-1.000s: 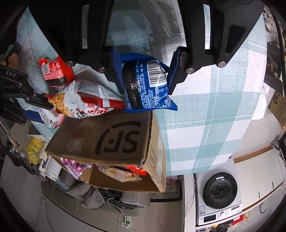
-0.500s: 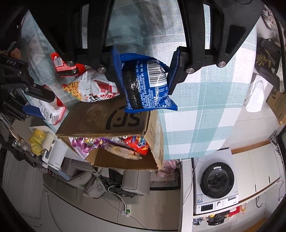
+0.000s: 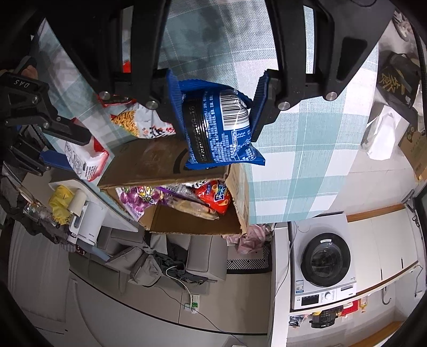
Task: Organize snacks
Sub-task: 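Lift both held packs and carry them over the SF box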
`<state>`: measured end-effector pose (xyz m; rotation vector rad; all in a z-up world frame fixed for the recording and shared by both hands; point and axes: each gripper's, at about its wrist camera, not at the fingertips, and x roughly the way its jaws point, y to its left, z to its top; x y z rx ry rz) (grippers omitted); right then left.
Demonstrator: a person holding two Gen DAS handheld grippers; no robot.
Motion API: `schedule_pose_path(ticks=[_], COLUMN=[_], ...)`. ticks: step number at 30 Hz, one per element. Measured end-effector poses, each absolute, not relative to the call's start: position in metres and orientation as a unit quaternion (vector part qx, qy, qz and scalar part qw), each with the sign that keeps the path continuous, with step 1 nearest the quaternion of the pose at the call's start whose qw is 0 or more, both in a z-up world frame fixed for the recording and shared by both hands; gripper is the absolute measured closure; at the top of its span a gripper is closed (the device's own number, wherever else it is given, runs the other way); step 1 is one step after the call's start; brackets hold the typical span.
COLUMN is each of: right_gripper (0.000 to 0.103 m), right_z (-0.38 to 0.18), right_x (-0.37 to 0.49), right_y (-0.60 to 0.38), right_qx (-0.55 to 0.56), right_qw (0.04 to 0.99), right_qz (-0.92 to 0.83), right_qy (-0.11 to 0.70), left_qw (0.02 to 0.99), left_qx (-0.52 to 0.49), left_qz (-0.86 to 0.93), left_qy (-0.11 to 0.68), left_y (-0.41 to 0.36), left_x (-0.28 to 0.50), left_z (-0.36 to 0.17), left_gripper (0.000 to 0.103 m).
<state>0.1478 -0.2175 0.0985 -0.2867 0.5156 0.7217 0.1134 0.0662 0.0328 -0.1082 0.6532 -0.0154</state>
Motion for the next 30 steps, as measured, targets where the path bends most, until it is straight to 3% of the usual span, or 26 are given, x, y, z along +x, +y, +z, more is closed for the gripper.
schedule_pose_path(ticks=[30], right_gripper=[0.056], right_z=[0.143], right_x=[0.226], right_y=[-0.206], right_qx=[-0.037], right_qw=[0.896], right_qz=[0.345], right_qy=[0.279], left_qw=[0.952], left_qx=[-0.07], left_qz=[-0.006], left_qy=[0.297], left_y=[0.062], left_x=[0.185], left_z=[0.078], left_gripper=[0.061])
